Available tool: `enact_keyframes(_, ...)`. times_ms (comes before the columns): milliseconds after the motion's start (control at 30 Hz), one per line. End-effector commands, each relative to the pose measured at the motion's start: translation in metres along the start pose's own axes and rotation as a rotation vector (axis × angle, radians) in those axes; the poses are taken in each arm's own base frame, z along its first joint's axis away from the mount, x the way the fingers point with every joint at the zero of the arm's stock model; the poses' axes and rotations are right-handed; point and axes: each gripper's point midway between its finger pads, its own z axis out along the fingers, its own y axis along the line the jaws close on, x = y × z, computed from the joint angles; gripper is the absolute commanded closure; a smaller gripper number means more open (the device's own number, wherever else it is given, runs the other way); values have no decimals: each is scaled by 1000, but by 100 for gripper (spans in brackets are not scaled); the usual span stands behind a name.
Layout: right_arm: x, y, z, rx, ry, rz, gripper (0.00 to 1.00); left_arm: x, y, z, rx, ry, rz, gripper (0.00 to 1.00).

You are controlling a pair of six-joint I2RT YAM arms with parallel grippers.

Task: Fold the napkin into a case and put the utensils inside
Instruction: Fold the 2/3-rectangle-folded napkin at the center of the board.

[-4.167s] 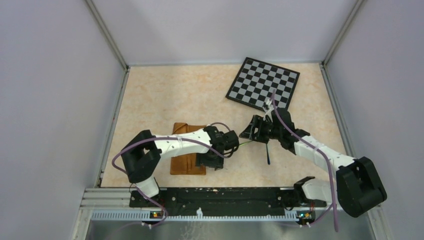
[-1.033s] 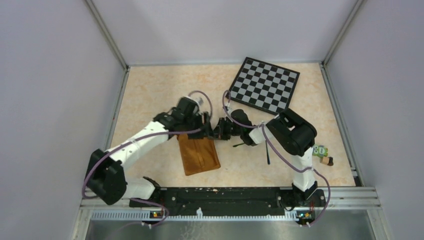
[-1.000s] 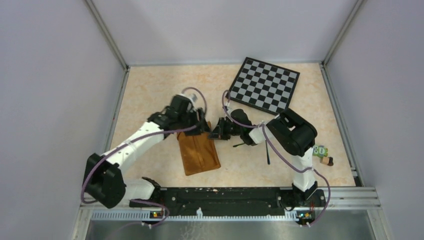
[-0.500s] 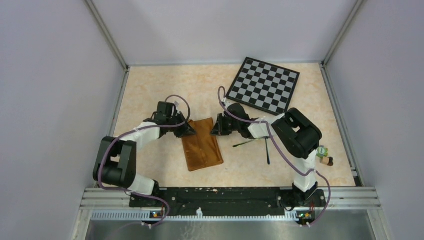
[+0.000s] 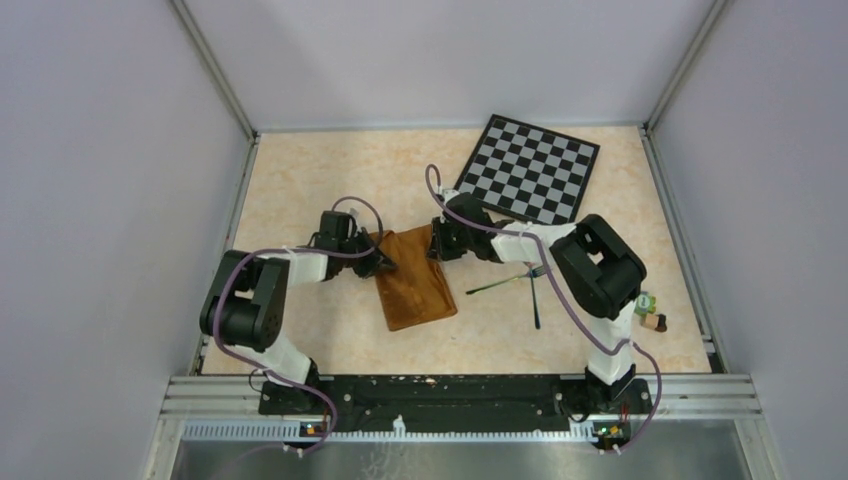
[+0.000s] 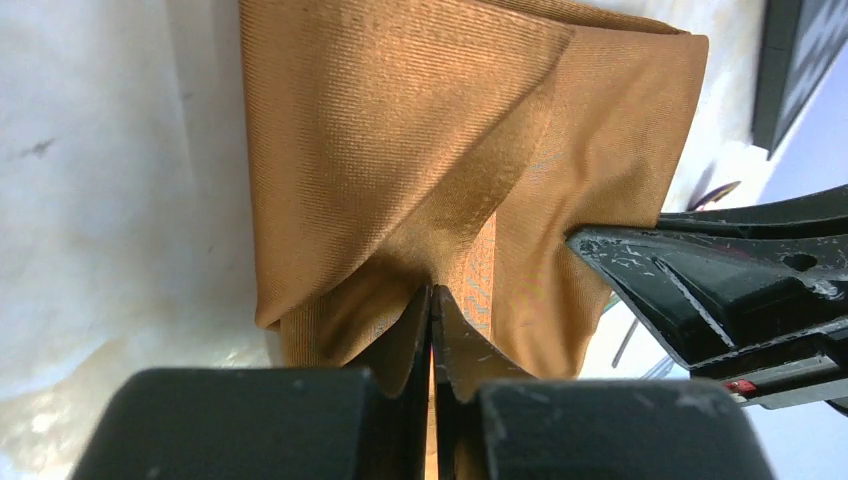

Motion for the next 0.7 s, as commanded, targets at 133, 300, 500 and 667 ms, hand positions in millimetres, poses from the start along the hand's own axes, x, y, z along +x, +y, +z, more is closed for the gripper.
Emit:
enact_keyframes(133,-50,32,-22,131,-98,-117,100,1,3,21,54,-2,-20,96)
enact_keyframes(300,-50,53,-15,244,-109,-177,100,7,8,25,56,19,-28,96)
enact_keyframes(500,-35,75,8,216,-92,-148,100,9,10,28,62,32,-24,96)
enact_keyframes(667,-29,92,15,96,-96,-83,100,8,8,26,63,28,-2,96)
